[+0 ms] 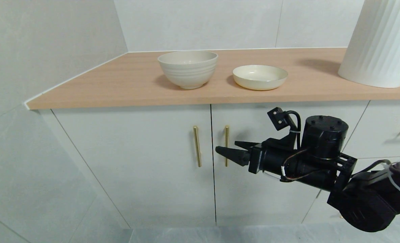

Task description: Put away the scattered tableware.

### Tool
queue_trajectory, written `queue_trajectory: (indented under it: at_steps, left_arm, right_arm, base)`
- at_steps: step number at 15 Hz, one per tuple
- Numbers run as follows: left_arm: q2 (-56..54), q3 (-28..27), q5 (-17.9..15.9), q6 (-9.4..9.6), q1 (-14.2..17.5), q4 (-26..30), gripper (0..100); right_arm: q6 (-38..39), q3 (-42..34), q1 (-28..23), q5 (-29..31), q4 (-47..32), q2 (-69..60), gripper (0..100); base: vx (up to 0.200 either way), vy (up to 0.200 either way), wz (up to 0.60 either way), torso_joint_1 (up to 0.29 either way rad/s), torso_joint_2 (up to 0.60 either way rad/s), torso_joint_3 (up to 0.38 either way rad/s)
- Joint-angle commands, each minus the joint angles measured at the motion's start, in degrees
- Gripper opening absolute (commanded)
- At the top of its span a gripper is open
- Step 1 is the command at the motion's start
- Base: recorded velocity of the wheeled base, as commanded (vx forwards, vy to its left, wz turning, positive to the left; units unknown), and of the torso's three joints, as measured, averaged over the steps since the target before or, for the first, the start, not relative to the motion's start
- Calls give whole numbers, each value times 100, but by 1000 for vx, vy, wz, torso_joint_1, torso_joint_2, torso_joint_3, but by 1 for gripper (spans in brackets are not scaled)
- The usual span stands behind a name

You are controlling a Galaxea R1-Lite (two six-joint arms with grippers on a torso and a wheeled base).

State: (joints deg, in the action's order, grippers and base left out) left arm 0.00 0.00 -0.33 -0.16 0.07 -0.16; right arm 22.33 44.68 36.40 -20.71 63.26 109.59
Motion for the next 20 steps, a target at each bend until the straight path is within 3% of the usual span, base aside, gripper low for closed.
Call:
queue_trajectory:
  at_steps: [1,10,16,20]
  left_arm:
    - [0,0,-2,-2,1,-2,100]
    - [0,0,-2,-2,1,-2,100]
    - [0,0,-2,-2,1,-2,100]
    - [0,0,-2,-2,1,-2,100]
  right_arm:
    - [8,67,-81,-3,46,229,100]
    - [157,524,-89,-3,653,985,100]
    - [307,533,34,-12,706,1090,100]
    - [307,480,51,-29,1207,1231,100]
  base:
    - [0,0,0,0,0,0]
    - [0,0,0,0,0,0]
    - [0,0,0,0,0,0]
    - [0,0,0,0,0,0]
